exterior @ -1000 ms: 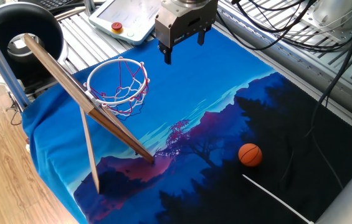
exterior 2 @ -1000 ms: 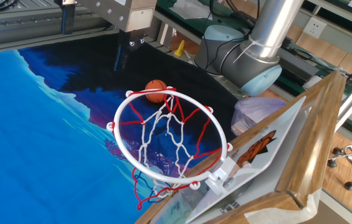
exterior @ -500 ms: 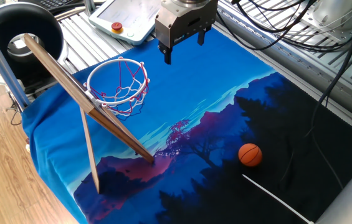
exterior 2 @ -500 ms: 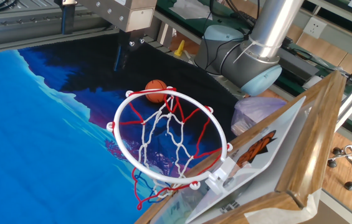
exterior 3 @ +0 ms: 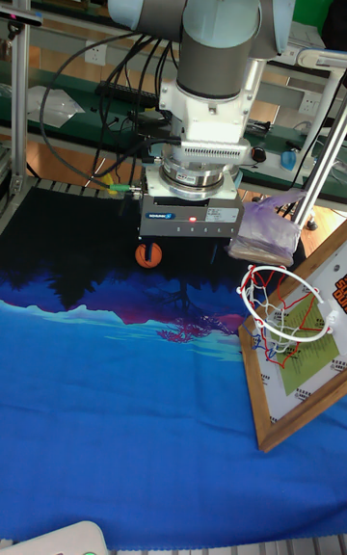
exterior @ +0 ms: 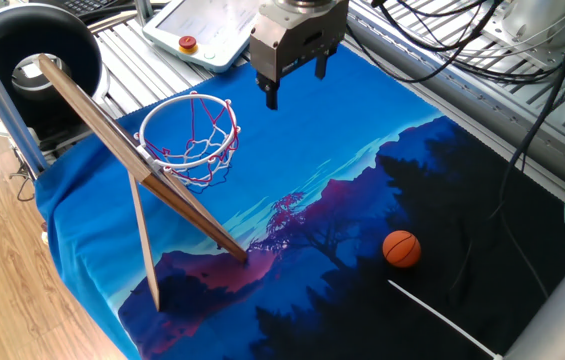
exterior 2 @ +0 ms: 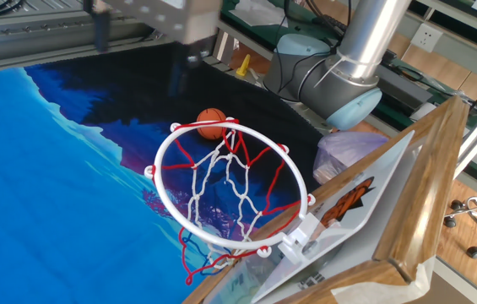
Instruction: Grab a basketball, release it and shoot it into the basket
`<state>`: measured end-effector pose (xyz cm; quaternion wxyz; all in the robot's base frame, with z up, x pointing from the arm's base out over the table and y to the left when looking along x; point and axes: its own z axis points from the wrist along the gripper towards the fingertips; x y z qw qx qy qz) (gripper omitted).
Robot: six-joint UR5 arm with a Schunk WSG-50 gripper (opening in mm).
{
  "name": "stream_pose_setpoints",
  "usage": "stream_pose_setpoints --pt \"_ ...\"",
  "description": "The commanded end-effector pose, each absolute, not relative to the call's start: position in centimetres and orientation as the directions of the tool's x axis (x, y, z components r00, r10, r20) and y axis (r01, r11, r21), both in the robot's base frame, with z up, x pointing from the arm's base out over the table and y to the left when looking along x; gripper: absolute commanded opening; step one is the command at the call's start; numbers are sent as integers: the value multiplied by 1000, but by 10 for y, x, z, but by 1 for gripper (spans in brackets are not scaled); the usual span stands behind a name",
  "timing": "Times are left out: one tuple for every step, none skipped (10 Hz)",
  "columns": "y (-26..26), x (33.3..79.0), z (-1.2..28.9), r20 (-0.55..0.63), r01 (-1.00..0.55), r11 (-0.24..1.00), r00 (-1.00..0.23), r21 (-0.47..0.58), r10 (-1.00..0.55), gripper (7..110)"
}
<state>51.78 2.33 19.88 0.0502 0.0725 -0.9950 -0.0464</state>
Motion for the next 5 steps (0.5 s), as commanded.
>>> stream_pose_setpoints --pt "36 507 200 121 -191 969 -970 159 -211 7" --pt "34 507 198 122 -191 970 -970 151 -210 7" --pt "34 507 196 123 -189 971 -970 148 -208 7" --pt "35 507 195 123 -189 971 -970 148 -208 7" --pt "36 507 195 119 -194 969 -970 151 -213 7"
